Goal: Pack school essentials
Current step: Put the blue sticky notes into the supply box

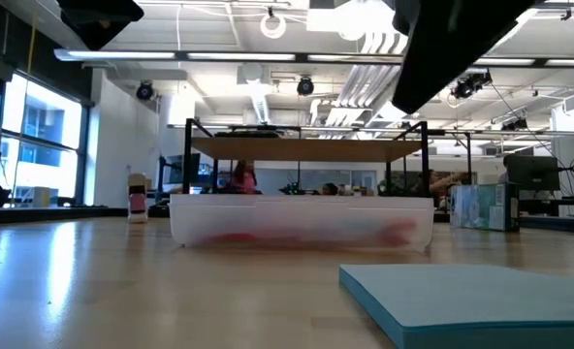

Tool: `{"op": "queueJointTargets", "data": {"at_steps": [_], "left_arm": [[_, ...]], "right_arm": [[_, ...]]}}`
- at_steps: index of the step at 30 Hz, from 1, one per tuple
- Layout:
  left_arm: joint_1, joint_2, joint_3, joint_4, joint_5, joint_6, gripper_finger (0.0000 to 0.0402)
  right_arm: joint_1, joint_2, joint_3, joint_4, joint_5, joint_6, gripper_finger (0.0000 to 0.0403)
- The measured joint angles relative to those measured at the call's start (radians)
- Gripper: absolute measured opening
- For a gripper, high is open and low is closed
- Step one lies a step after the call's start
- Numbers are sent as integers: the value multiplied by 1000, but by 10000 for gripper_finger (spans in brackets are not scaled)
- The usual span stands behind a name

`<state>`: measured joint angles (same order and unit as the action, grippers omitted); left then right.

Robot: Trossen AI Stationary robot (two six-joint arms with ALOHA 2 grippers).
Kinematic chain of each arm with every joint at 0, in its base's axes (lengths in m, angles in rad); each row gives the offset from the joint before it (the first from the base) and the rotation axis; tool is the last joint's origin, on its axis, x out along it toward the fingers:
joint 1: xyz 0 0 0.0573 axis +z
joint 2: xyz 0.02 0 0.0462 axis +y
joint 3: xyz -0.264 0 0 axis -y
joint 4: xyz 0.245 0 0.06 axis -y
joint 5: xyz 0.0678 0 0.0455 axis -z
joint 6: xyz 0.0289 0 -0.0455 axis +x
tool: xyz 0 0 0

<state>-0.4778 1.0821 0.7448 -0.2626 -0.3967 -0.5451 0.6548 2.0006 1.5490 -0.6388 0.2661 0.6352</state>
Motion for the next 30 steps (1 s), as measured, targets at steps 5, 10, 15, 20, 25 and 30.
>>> {"op": "queueJointTargets", "data": {"at_steps": [5, 10, 15, 20, 25, 30], "left_arm": [[0, 0, 0, 0, 0, 0, 209], [0, 0, 0, -1, 0, 0, 209], [0, 0, 0, -1, 0, 0, 209], [0, 0, 0, -1, 0, -1, 209], [0, 0, 0, -1, 1, -1, 209], [0, 0, 0, -1, 1, -1, 209]], "right_arm": [[2, 23, 0, -19, -12, 7, 261], [2, 35, 0, -11, -50, 8, 261], [0, 36, 0, -1, -62, 19, 261], [0, 36, 0, 18, -63, 12, 261], [0, 36, 0, 28, -77, -6, 261], [0, 36, 0, 25, -80, -16, 261]]}}
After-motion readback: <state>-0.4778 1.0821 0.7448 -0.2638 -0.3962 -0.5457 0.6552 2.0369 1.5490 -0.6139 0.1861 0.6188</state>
